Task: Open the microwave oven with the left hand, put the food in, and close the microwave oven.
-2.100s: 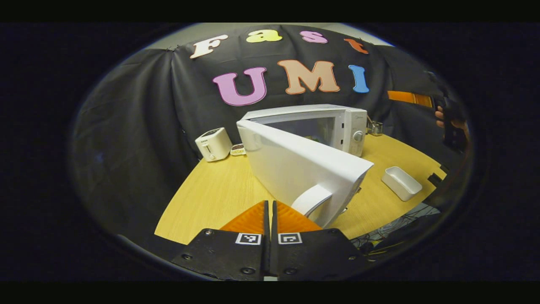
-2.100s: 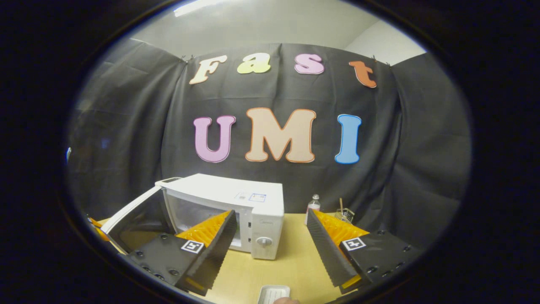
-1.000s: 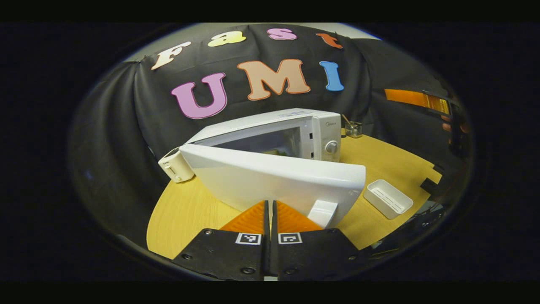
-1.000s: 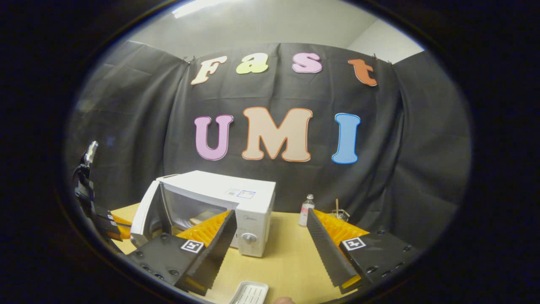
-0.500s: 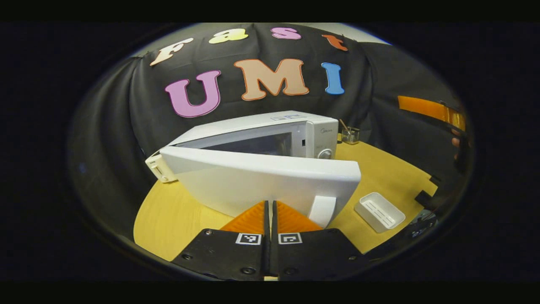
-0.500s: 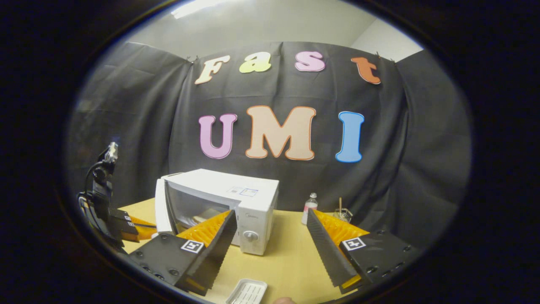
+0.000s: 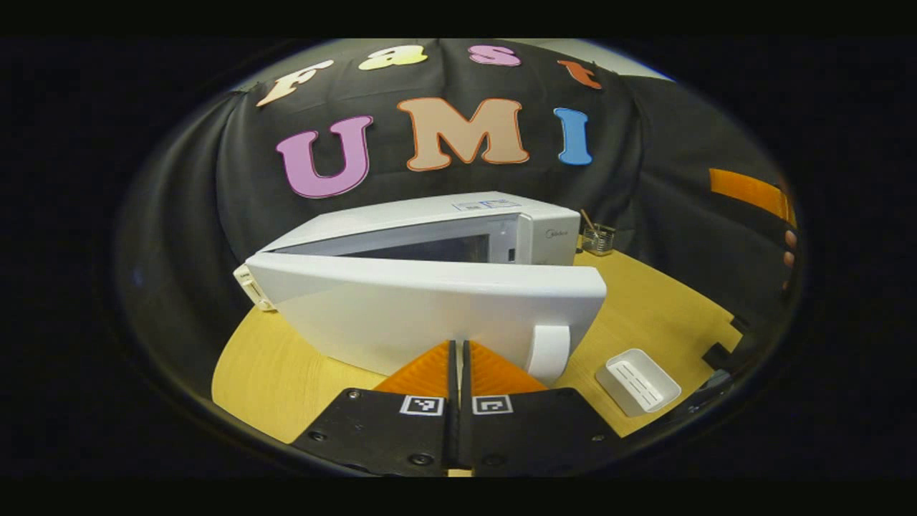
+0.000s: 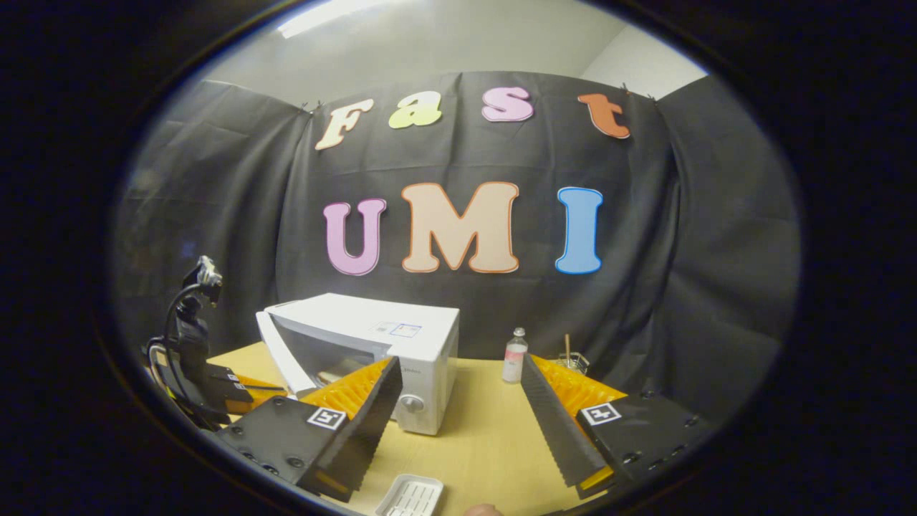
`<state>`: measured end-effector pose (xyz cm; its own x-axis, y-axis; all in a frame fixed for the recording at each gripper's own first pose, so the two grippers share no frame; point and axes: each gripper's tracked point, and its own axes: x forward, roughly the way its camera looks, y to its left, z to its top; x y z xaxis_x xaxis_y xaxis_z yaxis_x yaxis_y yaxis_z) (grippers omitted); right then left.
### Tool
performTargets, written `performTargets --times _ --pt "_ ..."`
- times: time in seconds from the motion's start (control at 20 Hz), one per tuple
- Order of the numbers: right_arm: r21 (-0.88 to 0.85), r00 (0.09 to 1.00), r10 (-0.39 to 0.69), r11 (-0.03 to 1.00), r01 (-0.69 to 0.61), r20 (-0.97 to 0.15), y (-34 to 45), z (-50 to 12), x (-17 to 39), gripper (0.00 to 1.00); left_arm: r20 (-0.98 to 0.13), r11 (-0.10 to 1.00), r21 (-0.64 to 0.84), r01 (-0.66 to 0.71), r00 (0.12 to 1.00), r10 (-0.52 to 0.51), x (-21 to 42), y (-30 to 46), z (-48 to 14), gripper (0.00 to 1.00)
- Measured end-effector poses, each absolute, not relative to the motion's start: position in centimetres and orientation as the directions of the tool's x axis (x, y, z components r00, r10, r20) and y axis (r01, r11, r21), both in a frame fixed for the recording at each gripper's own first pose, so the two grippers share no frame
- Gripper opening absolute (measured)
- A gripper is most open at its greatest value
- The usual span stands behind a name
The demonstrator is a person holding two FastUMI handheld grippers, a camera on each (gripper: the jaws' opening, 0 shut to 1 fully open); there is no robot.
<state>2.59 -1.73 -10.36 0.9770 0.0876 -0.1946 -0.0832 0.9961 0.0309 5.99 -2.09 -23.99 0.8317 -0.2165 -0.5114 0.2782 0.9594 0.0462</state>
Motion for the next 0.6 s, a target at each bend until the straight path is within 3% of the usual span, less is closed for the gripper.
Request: performTargets --times 0.6 --pt "0.054 0.977 0.05 0.998 -0.04 -0.205 -3.8 -10.7 2.1 0.96 -0.493 0.966 -0.031 0.256 0.837 -0.237 10.5 -4.4 -23.8 0.0"
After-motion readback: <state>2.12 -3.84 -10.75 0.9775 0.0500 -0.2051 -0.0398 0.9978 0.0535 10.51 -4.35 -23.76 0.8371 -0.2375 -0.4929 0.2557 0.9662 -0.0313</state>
